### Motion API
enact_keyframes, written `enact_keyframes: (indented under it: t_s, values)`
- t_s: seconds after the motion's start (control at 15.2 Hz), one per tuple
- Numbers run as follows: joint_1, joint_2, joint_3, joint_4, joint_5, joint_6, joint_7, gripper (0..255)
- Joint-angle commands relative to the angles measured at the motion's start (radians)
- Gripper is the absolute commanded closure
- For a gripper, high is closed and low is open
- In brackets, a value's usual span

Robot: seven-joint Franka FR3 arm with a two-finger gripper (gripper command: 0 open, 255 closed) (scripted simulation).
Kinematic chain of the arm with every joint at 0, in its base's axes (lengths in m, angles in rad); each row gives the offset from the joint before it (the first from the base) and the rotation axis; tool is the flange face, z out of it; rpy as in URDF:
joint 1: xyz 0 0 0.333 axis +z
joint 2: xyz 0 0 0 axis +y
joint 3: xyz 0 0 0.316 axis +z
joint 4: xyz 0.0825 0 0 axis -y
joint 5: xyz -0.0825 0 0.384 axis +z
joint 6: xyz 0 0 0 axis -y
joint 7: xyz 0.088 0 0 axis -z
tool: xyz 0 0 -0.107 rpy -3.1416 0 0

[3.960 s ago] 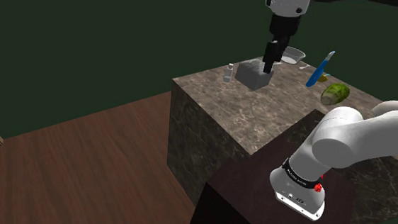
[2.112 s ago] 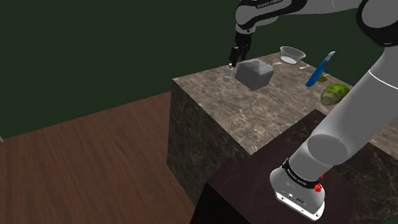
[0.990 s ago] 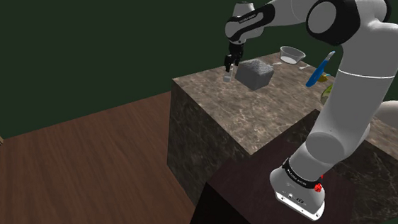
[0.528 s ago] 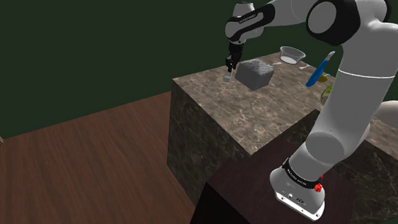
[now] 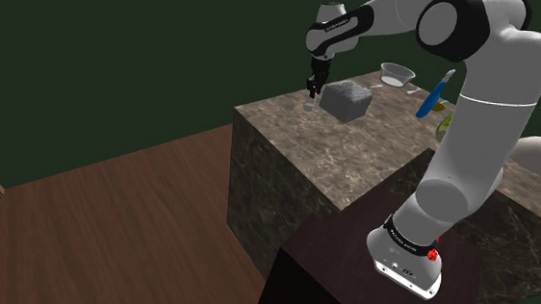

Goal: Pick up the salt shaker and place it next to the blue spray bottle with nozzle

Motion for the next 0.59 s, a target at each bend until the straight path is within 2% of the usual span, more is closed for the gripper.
enact_keyframes:
  t_s: [0.0, 0.53]
  values:
    - [0.001, -0.006, 0.0, 0.004, -0.001, -0.011, 0.0, 255]
    - [0.004, -0.048, -0.003, 0.058, -0.007, -0.106, -0.006, 255]
